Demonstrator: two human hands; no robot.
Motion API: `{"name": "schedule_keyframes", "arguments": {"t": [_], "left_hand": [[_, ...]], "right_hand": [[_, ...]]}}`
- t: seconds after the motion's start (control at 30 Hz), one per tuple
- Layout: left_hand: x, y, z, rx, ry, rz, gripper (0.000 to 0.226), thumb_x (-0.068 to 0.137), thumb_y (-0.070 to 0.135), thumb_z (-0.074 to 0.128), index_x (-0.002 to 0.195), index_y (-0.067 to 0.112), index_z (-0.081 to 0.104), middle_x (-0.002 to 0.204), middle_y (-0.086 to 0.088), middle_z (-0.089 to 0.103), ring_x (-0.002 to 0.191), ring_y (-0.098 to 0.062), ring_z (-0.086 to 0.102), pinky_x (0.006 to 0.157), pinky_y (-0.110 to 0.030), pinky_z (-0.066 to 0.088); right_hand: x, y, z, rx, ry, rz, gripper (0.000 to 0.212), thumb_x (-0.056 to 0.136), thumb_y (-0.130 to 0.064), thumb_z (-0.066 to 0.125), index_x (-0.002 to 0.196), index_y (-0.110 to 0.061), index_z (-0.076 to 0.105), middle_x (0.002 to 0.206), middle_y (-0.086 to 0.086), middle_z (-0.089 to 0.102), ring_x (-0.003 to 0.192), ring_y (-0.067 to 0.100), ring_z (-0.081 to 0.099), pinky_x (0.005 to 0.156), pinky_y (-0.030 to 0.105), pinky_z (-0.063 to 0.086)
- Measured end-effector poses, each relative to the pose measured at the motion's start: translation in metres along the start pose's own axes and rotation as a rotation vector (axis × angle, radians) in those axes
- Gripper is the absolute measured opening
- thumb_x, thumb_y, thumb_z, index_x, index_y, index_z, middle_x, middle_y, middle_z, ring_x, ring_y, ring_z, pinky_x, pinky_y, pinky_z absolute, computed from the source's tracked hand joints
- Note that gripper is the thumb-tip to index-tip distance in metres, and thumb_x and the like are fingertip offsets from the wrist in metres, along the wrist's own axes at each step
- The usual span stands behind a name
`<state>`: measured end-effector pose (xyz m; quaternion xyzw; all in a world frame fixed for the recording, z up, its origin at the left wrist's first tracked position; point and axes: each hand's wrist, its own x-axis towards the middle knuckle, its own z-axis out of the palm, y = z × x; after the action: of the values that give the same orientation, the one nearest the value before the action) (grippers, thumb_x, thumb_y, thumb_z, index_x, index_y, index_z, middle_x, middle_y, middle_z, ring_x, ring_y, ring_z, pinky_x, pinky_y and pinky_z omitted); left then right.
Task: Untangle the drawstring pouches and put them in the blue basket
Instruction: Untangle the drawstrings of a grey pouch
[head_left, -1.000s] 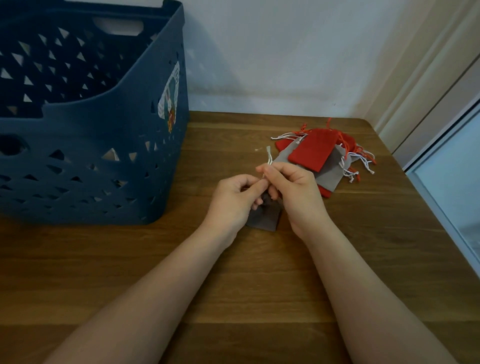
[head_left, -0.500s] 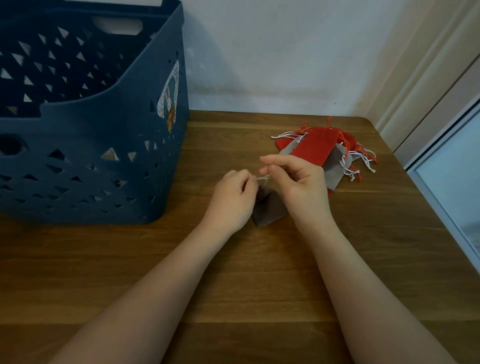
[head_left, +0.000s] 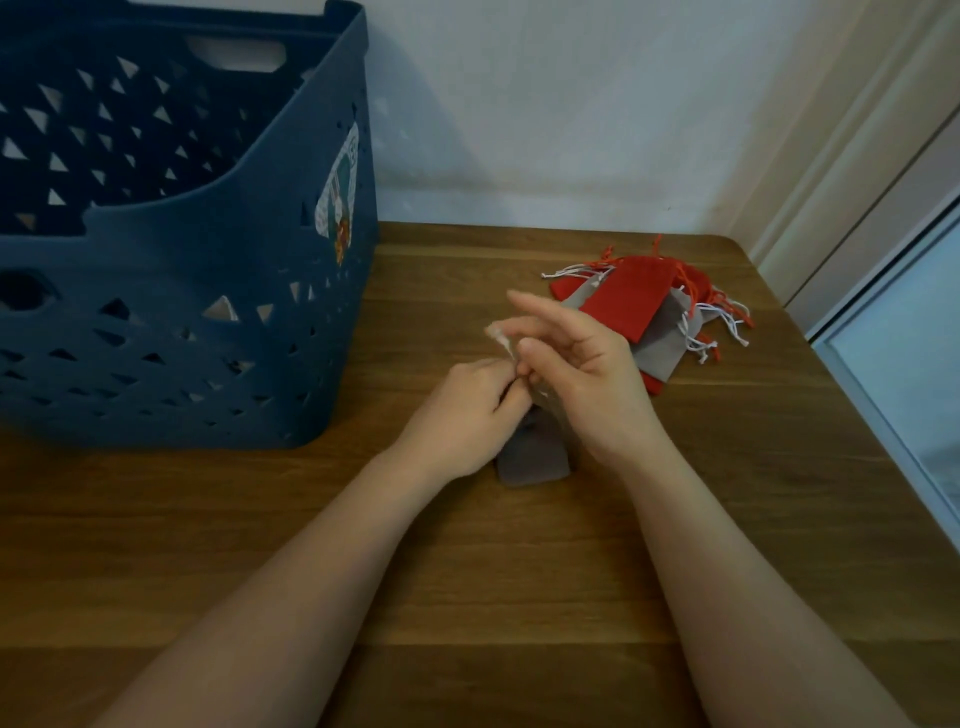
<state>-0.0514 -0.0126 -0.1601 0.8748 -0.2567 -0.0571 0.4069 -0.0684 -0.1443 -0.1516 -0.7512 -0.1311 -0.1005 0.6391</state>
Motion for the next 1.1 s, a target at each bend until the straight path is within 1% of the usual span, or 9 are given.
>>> {"name": "schedule_keyframes", "arguments": {"t": [0.1, 0.17, 0.27, 0.43, 0.6, 0.7, 0.83, 0.93, 1.1], "left_hand": [[0.000, -0.001, -0.001, -0.127, 0.092, -0.054, 0.030, 0.098, 0.020, 0.043, 0.073, 0.016, 0.061, 0.070, 0.002, 0.056, 0.063, -0.003, 0.053, 0.057, -0.020, 0.039], [0.000, -0.001, -0.002, -0.158, 0.137, -0.085, 0.038, 0.098, 0.018, 0.043, 0.062, 0.025, 0.052, 0.063, 0.008, 0.049, 0.056, 0.003, 0.049, 0.051, -0.013, 0.034], [0.001, -0.001, -0.005, -0.178, 0.135, -0.170, 0.039, 0.098, 0.022, 0.043, 0.060, 0.022, 0.052, 0.059, 0.008, 0.047, 0.052, 0.003, 0.046, 0.051, -0.017, 0.034], [0.002, 0.002, -0.007, -0.245, 0.137, -0.307, 0.035, 0.097, 0.029, 0.045, 0.068, 0.017, 0.061, 0.058, 0.006, 0.050, 0.053, -0.003, 0.047, 0.059, -0.024, 0.039], [0.002, 0.006, -0.009, -0.362, 0.081, -0.420, 0.033, 0.097, 0.035, 0.045, 0.079, 0.020, 0.068, 0.065, -0.001, 0.058, 0.061, -0.008, 0.050, 0.062, -0.024, 0.038], [0.002, 0.005, -0.013, -0.531, 0.039, -0.501, 0.030, 0.095, 0.036, 0.049, 0.091, 0.016, 0.071, 0.090, -0.016, 0.067, 0.071, -0.015, 0.052, 0.069, -0.030, 0.040], [0.001, 0.006, -0.019, -0.740, 0.004, -0.518, 0.026, 0.094, 0.026, 0.052, 0.102, 0.006, 0.068, 0.088, -0.003, 0.064, 0.072, -0.010, 0.053, 0.064, -0.024, 0.038], [0.000, 0.003, -0.019, -0.634, 0.030, -0.517, 0.021, 0.091, 0.029, 0.057, 0.095, 0.015, 0.071, 0.096, -0.003, 0.067, 0.086, -0.015, 0.057, 0.071, -0.028, 0.041], [0.001, 0.003, -0.021, -0.584, 0.023, -0.500, 0.019, 0.090, 0.032, 0.058, 0.088, 0.020, 0.073, 0.101, 0.000, 0.069, 0.103, -0.021, 0.060, 0.092, -0.039, 0.047]], "right_hand": [[0.000, 0.002, -0.003, -0.067, 0.013, 0.031, 0.048, 0.089, -0.003, 0.057, 0.124, -0.034, 0.045, 0.103, -0.003, 0.066, 0.084, 0.004, 0.064, 0.073, 0.021, 0.052], [0.000, 0.005, -0.005, -0.295, 0.001, 0.039, 0.037, 0.089, -0.007, 0.059, 0.119, -0.027, 0.055, 0.099, -0.007, 0.067, 0.087, 0.001, 0.064, 0.079, 0.022, 0.053], [0.001, 0.005, -0.007, -0.515, -0.050, 0.047, 0.025, 0.087, -0.009, 0.062, 0.111, -0.018, 0.066, 0.095, -0.009, 0.067, 0.086, -0.003, 0.062, 0.083, 0.018, 0.052], [0.003, 0.002, -0.012, -0.784, -0.158, -0.018, 0.017, 0.088, -0.014, 0.061, 0.103, -0.017, 0.068, 0.090, -0.009, 0.060, 0.081, 0.001, 0.051, 0.071, 0.007, 0.040], [0.002, 0.004, -0.010, -0.790, -0.029, -0.120, 0.004, 0.088, -0.019, 0.061, 0.088, -0.018, 0.065, 0.086, -0.007, 0.056, 0.080, 0.008, 0.053, 0.070, 0.025, 0.046], [0.001, 0.003, -0.010, -0.763, -0.028, -0.180, 0.001, 0.086, -0.017, 0.064, 0.085, -0.018, 0.064, 0.087, -0.007, 0.055, 0.079, 0.008, 0.053, 0.067, 0.025, 0.046], [0.002, 0.004, -0.013, -0.743, -0.073, -0.184, 0.006, 0.083, -0.015, 0.067, 0.088, -0.018, 0.067, 0.092, -0.010, 0.054, 0.082, 0.004, 0.052, 0.070, 0.023, 0.048], [0.003, 0.007, -0.016, -0.764, -0.073, -0.188, 0.008, 0.081, -0.017, 0.068, 0.088, -0.020, 0.070, 0.096, -0.009, 0.052, 0.088, 0.007, 0.053, 0.074, 0.031, 0.052], [0.003, 0.006, -0.021, -0.640, -0.089, -0.142, 0.006, 0.084, -0.019, 0.067, 0.082, -0.018, 0.072, 0.102, -0.006, 0.057, 0.093, 0.002, 0.053, 0.079, 0.010, 0.041]]}}
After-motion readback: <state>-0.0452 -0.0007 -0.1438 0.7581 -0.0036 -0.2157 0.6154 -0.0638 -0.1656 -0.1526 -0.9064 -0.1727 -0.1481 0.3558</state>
